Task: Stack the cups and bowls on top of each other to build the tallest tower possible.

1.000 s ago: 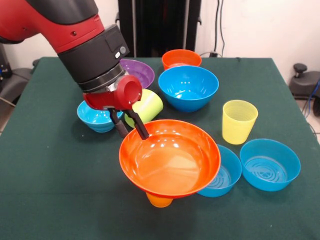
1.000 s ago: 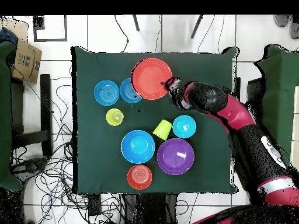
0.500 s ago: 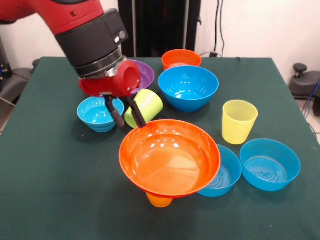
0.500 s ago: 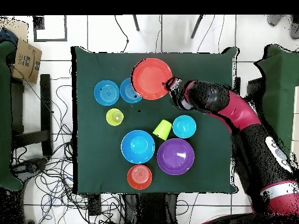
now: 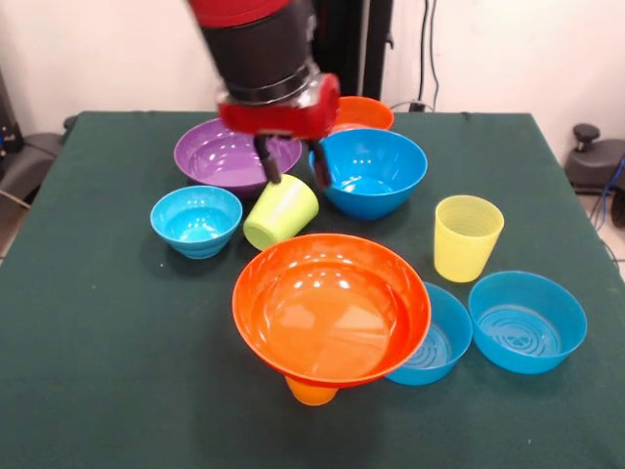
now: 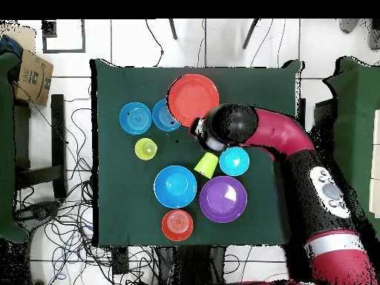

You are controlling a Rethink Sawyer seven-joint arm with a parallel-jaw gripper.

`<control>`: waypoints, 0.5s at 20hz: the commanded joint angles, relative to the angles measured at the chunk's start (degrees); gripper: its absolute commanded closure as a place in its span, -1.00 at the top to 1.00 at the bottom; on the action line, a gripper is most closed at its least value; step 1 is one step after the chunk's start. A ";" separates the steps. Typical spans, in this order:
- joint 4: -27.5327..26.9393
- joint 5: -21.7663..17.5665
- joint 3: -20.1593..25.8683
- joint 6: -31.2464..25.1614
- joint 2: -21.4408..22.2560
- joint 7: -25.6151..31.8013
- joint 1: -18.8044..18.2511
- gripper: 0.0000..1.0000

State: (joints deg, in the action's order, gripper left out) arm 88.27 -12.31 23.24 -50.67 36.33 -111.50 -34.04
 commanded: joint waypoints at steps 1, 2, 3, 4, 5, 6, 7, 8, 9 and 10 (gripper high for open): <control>-3.09 -9.61 -12.55 -11.51 2.42 -10.25 9.15 1.00; -3.38 -10.11 -13.71 -11.74 2.31 -11.38 10.16 1.00; -4.39 -11.78 -15.68 -11.85 2.00 -13.23 12.01 1.00; -4.89 -12.58 -16.81 -11.73 1.91 -13.94 13.03 1.00; -6.05 -13.79 -18.14 -12.50 1.64 -14.53 14.28 1.00; -6.57 -14.05 -18.96 -13.35 1.56 -14.58 14.95 1.00; -7.10 -14.31 -19.79 -14.20 1.48 -14.62 15.63 1.00; -7.29 -14.20 -20.41 -14.51 1.43 -14.75 16.11 1.00; -7.47 -14.08 -21.03 -14.82 1.39 -14.88 16.60 1.00; -7.36 -13.73 -21.50 -14.65 1.36 -15.03 16.95 1.00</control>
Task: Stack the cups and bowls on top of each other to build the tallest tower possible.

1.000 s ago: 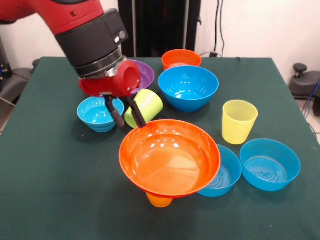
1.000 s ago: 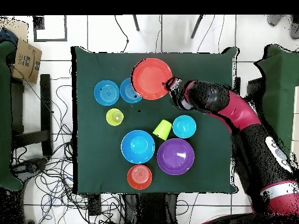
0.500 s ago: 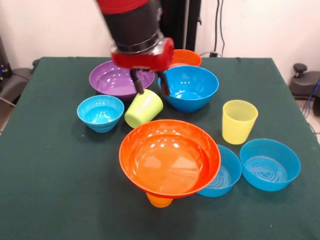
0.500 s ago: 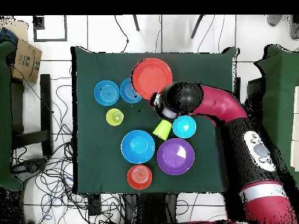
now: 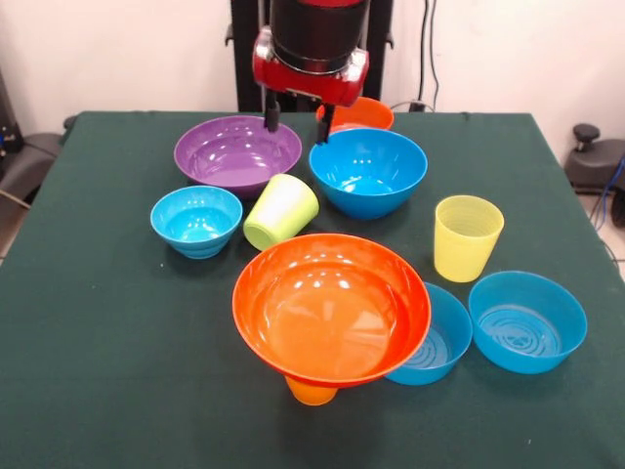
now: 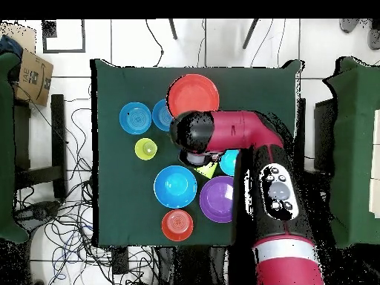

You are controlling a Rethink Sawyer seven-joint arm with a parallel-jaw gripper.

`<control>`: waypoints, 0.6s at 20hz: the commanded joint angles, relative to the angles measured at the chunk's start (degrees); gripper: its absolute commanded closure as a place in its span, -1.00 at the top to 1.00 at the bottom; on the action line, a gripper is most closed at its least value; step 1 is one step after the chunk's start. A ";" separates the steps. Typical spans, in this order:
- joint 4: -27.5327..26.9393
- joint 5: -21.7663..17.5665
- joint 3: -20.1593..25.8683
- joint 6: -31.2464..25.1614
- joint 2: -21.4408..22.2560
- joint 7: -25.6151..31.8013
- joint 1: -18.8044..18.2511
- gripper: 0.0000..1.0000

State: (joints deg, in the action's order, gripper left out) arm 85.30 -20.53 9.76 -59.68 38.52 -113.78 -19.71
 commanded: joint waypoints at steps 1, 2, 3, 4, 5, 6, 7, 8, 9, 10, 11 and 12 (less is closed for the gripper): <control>-3.79 -4.84 -8.45 -4.96 -0.81 -13.11 2.88 1.00; -3.45 -4.37 -8.77 -4.57 -0.86 -13.20 3.10 1.00; -2.98 -3.86 -9.11 -4.13 -0.88 -13.48 3.46 1.00; -2.82 -3.46 -9.56 -3.83 -0.98 -13.50 3.86 1.00; -2.47 -3.17 -9.83 -3.38 -1.15 -13.54 4.24 1.00; -2.12 -2.88 -10.11 -2.93 -1.33 -13.58 4.63 1.00; -1.50 -2.61 -10.27 -1.85 -1.79 -13.86 5.13 1.00; -1.14 -2.40 -10.57 -1.03 -2.09 -14.27 5.61 1.00; -0.16 -1.97 -10.84 0.43 -2.37 -15.37 6.32 1.00; 0.40 -1.46 -10.87 1.20 -2.54 -15.57 6.55 1.00; 1.70 -0.20 -10.37 1.97 -2.42 -15.51 6.52 1.00; 2.35 0.71 -10.14 2.22 -2.31 -15.19 6.50 1.00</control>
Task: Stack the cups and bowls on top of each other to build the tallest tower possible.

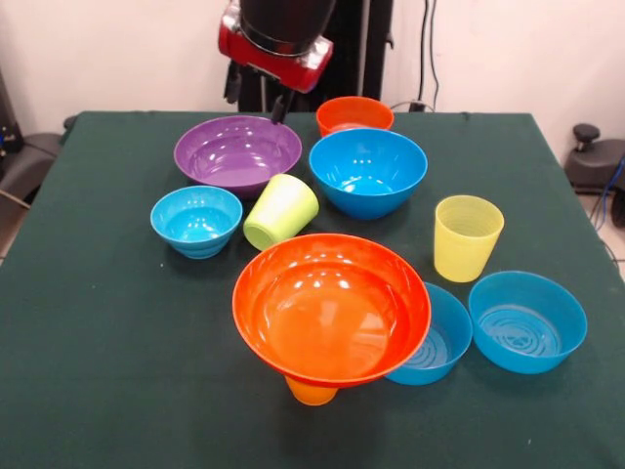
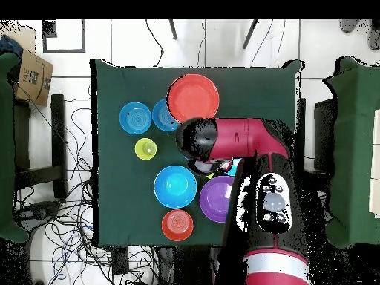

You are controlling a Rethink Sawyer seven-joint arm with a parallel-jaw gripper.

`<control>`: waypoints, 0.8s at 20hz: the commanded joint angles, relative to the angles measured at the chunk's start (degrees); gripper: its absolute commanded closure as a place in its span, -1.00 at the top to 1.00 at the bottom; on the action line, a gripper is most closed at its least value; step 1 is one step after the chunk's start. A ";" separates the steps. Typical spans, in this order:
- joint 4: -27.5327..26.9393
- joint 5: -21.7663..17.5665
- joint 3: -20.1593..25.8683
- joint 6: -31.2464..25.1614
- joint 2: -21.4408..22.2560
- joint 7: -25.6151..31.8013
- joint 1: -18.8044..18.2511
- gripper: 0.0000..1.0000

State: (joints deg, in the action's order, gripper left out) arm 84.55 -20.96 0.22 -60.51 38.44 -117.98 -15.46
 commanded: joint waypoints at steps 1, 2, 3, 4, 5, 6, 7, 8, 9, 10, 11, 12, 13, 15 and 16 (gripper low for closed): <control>4.62 2.87 0.09 3.38 -1.74 -10.63 2.00 1.00; 5.45 3.76 0.28 3.85 -1.42 -10.66 2.00 1.00; 7.00 5.31 0.67 4.90 -0.66 -10.90 1.78 1.00; 8.01 6.11 0.97 6.24 -0.27 -10.87 1.61 1.00; 10.56 8.65 1.89 8.73 0.49 -11.43 0.84 1.00; 12.18 10.18 2.54 10.90 0.84 -11.57 0.30 1.00; 15.43 13.25 3.86 15.57 1.53 -12.35 -0.89 1.00; 16.91 14.62 4.30 18.11 1.77 -12.50 -1.21 1.00; 19.42 17.10 5.25 21.46 2.20 -12.90 -1.89 1.00; 20.61 18.70 5.62 22.83 2.34 -12.83 -2.11 1.00; 22.32 20.83 6.54 24.60 2.58 -12.47 -2.71 1.00; 22.97 21.99 6.75 25.28 2.68 -12.06 -2.78 1.00; 24.29 23.65 7.36 26.20 3.08 -11.25 -3.17 1.00; 25.86 25.73 7.90 27.46 3.47 -10.37 -3.44 1.00; 26.52 26.65 8.12 28.01 3.63 -10.07 -3.53 1.00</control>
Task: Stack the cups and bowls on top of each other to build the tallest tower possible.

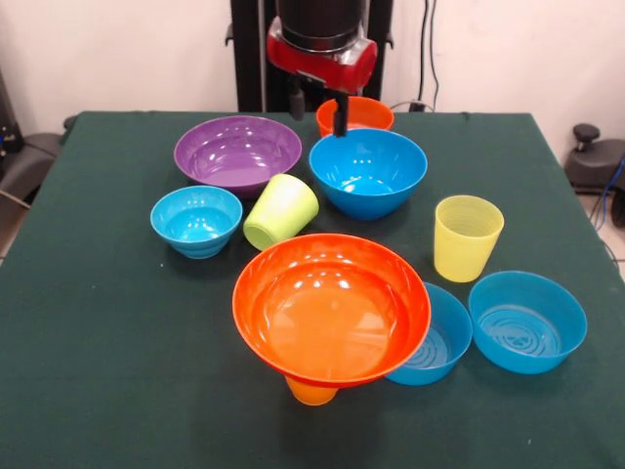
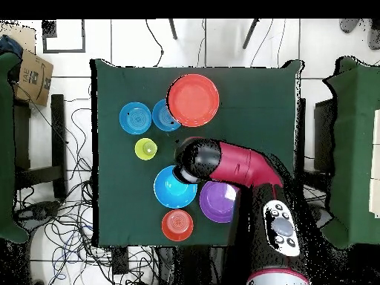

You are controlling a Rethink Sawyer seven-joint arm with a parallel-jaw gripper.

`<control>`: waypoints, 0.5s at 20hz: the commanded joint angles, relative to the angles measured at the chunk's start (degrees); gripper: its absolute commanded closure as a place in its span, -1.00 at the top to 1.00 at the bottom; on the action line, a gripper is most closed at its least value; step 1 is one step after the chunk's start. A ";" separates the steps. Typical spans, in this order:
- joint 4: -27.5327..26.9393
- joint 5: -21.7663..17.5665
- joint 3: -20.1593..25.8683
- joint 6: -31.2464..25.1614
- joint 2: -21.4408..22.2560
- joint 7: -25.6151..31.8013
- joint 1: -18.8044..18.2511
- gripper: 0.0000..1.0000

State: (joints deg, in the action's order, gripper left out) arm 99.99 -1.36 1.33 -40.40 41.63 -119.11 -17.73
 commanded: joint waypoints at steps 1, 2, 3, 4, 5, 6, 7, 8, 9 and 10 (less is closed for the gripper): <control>12.18 8.00 7.16 9.58 0.80 -9.43 -0.99 1.00; 12.82 8.57 7.13 10.85 0.97 -9.74 -0.84 1.00; 13.77 9.40 6.97 12.93 1.15 -10.69 -0.44 1.00; 14.14 9.77 6.68 13.98 1.20 -10.87 -0.15 1.00; 14.79 10.26 6.38 16.05 1.11 -11.59 0.32 1.00; 15.16 10.64 5.99 17.24 1.09 -11.99 0.75 1.00; 15.54 11.02 5.60 18.44 1.08 -12.39 1.19 1.00; 15.72 11.37 5.15 18.68 1.14 -12.42 1.64 1.00; 15.32 11.20 4.27 17.86 1.11 -12.05 2.34 1.00; 14.91 11.03 3.39 17.03 1.09 -11.68 3.05 1.00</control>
State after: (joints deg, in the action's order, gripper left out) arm 110.18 6.87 1.98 -26.92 43.05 -119.21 -17.09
